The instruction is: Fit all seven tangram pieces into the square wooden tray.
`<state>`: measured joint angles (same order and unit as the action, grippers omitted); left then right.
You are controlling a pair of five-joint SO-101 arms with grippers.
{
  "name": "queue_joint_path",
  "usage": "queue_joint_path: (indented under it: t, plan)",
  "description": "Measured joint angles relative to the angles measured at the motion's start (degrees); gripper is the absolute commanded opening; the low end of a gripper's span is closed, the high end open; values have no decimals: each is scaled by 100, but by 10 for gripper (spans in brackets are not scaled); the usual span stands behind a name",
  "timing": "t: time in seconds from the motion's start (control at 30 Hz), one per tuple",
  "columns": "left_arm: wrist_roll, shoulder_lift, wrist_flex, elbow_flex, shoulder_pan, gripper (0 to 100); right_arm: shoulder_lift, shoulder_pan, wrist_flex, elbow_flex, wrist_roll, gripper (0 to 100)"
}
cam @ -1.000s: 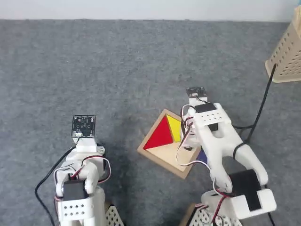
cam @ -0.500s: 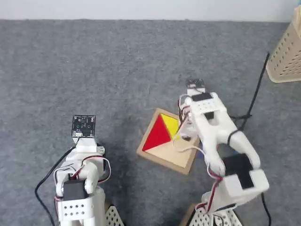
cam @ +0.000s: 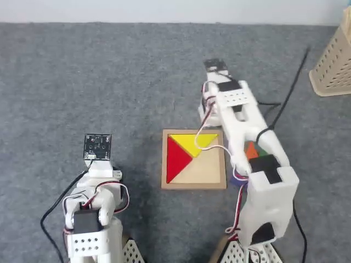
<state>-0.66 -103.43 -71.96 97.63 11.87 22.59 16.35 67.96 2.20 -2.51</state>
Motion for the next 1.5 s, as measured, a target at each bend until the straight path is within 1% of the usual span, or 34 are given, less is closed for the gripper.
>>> queue_joint_path:
  t: [0.13, 0.23, 0.3, 0.47, 0.57, 0.67, 0.77, 0.87, 1.07, 1.43, 1.5]
  plan:
    - [0, 0, 0, 0, 0, 12, -246, -281, 457, 70, 334, 76]
    - [0, 0, 0, 0, 0, 12, -932, -316, 624, -202, 563, 81]
    - [0, 0, 0, 0, 0, 12, -1477, -316, 642, -668, 677, 87]
    - [0, 0, 0, 0, 0, 12, -2593, -378, 308, -2418, 897, 172]
    - [0, 0, 0, 0, 0, 12, -2875, -448, -18, -3288, 905, 184]
    - [0, 0, 0, 0, 0, 12, -2892, -457, -237, -3745, 923, 184]
    - [0, 0, 0, 0, 0, 12, -2734, -519, -440, -3842, 932, 187]
    - [0, 0, 0, 0, 0, 12, -2382, -844, -668, -3815, 888, 188]
    - [0, 0, 0, 0, 0, 12, -2092, -1398, -712, -3516, 888, 188]
    - [0, 0, 0, 0, 0, 12, -1987, -1688, -299, -3341, 905, 188]
    - [0, 0, 0, 0, 0, 12, -1987, -1714, -237, -3341, 1020, 188]
